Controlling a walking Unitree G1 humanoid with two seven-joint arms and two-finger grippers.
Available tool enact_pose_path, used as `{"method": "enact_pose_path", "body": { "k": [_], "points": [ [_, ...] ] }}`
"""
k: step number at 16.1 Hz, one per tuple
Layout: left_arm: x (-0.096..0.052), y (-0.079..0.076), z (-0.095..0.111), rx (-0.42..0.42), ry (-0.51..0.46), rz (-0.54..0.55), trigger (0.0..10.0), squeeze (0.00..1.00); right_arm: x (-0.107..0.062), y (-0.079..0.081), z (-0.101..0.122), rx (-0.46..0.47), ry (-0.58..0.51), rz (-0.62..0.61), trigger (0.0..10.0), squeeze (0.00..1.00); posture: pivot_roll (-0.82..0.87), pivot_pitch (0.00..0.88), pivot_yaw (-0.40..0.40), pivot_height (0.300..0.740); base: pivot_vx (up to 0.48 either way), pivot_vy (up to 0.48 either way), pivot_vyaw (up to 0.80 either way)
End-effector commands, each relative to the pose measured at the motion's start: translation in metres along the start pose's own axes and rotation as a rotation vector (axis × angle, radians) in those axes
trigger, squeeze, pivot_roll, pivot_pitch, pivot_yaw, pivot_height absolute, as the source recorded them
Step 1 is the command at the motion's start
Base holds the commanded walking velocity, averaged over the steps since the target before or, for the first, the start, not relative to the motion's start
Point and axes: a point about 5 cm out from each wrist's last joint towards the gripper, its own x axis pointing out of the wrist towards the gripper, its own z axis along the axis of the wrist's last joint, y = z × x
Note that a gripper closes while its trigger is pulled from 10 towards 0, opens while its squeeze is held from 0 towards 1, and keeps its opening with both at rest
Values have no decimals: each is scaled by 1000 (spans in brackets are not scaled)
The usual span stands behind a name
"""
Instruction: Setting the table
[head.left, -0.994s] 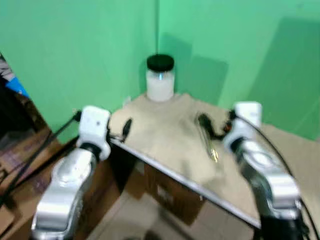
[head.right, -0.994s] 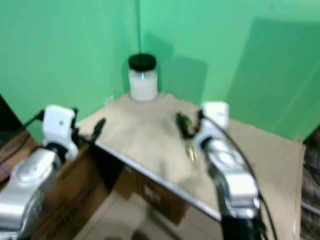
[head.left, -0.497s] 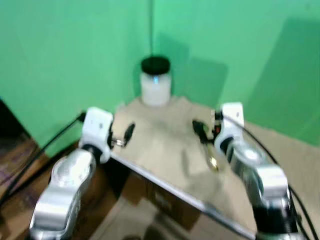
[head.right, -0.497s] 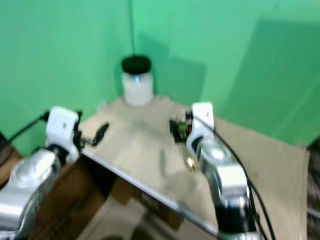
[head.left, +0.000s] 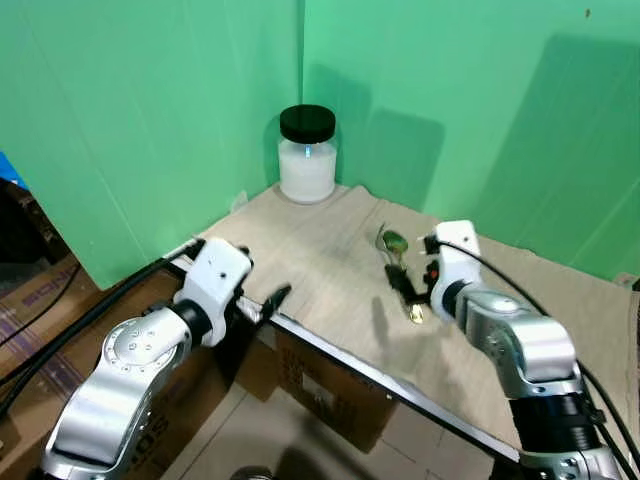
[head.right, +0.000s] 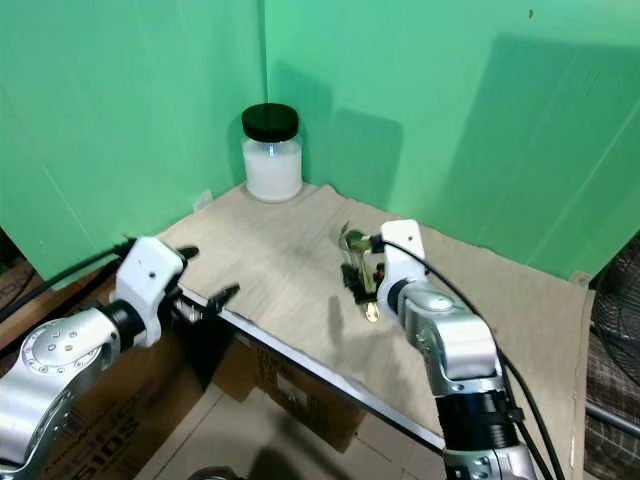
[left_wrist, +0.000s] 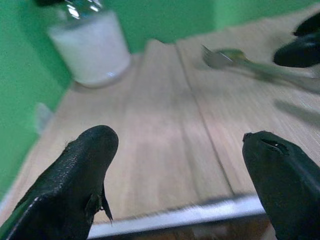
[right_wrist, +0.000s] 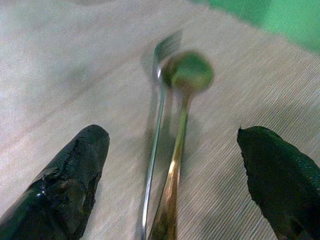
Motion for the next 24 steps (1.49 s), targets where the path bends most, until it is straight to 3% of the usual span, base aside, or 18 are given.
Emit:
{"method": "enact_pose_path", "body": {
  "k": [1,7,13,14,15,16,17,18,24],
  "points": [
    [0,-3,-3,-2,17,-35,10000,0,2,2,8,-19,-19,11,9843,0,173,0,-23,740,0,0,0],
    [-3,-7,-10,29,65,-112,10000,0,29,14,22,-89,-71,48,10000,0,173,0,-21,740,0,0,0],
    [-2,-8,-10,29,68,-130,10000,0,47,14,24,-175,-79,45,10000,0,172,0,-23,740,0,0,0],
    [-2,-8,-10,29,68,-130,10000,0,49,13,22,-176,-70,46,8196,0,174,0,-24,740,0,0,0],
    [-2,-9,-10,29,68,-130,10000,0,52,13,19,-173,-59,50,5098,0,175,0,-26,740,0,0,0],
    [-2,-9,-10,29,68,-130,10000,0,52,13,18,-166,-57,55,4510,0,176,0,-27,740,0,0,0],
    [-2,-9,-11,29,68,-129,10000,0,54,14,17,-148,-57,70,2941,0,177,0,-28,740,0,0,0],
    [-2,-10,-11,29,67,-129,10000,0,55,14,17,-145,-55,77,0,0,177,0,-28,740,0,0,0],
    [-2,-11,-12,31,68,-130,10000,0,58,11,8,-121,-24,99,0,0,172,0,-27,740,0,0,0]
  ]
}}
